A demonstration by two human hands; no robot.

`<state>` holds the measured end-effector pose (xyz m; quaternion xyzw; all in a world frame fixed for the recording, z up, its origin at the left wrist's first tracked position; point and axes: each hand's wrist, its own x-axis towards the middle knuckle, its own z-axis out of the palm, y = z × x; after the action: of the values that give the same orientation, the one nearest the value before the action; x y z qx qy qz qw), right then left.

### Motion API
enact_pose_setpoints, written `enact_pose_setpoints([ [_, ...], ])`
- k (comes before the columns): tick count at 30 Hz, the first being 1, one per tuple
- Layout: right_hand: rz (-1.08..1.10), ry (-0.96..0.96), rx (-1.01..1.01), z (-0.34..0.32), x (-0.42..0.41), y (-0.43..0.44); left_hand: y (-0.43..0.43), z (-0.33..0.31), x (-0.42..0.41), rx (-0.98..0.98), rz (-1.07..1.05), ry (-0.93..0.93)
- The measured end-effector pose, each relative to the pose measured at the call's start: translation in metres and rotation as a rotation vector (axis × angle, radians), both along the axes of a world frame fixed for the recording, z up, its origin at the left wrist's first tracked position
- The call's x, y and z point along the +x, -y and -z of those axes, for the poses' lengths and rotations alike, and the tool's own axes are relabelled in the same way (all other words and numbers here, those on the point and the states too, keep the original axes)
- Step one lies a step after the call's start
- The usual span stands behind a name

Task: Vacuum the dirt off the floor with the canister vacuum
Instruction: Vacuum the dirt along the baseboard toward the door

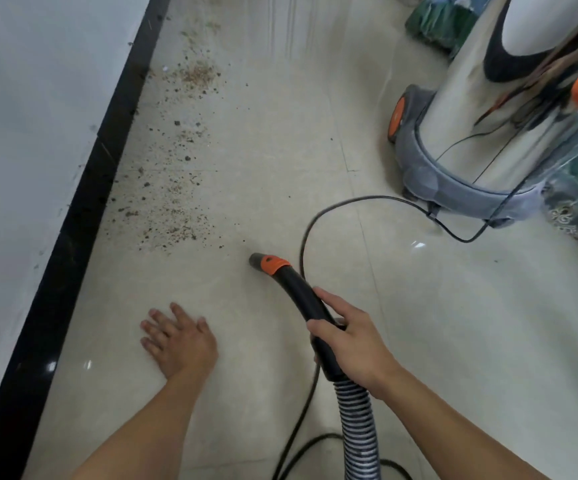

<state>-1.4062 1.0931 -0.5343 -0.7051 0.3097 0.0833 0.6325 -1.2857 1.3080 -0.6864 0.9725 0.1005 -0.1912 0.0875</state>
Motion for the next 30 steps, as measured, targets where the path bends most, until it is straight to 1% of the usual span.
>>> enact_pose_setpoints([
  [2,-0.012,0.010,-0.023,0.000,0.002,0.001,-0.001,-0.009,-0.010,0.010,0.097,-0.035],
  [5,0.056,0.026,-0.155,0.005,0.012,0.017,0.005,-0.019,-0.034,0.029,0.244,-0.097],
  [7,0.027,0.031,-0.224,0.007,0.023,0.023,0.006,-0.025,-0.049,0.033,0.319,-0.134],
  [8,-0.024,0.031,-0.214,0.007,0.028,0.021,0.005,-0.027,-0.055,0.032,0.349,-0.152],
  [11,-0.209,0.025,-0.075,0.006,0.042,0.008,-0.002,-0.034,-0.067,0.038,0.413,-0.200],
  [12,-0.236,0.030,-0.078,0.005,0.046,0.006,-0.005,-0.037,-0.070,0.033,0.415,-0.220],
  [16,-0.229,0.071,-0.263,0.003,0.076,0.015,-0.007,-0.046,-0.076,-0.015,0.311,-0.312],
  [17,-0.259,0.065,-0.259,0.002,0.085,0.016,-0.005,-0.048,-0.075,-0.022,0.283,-0.327],
  [20,-0.371,0.022,-0.123,0.000,0.106,0.011,0.003,-0.050,-0.070,-0.010,0.233,-0.363],
  [22,-0.374,0.013,-0.067,0.000,0.119,0.008,0.006,-0.049,-0.068,-0.004,0.217,-0.380],
  [25,-0.354,0.021,-0.062,0.002,0.138,0.005,0.005,-0.046,-0.064,-0.005,0.221,-0.381],
  [30,-0.430,0.022,-0.026,0.006,0.170,-0.025,-0.001,-0.039,-0.047,-0.002,0.262,-0.371],
])
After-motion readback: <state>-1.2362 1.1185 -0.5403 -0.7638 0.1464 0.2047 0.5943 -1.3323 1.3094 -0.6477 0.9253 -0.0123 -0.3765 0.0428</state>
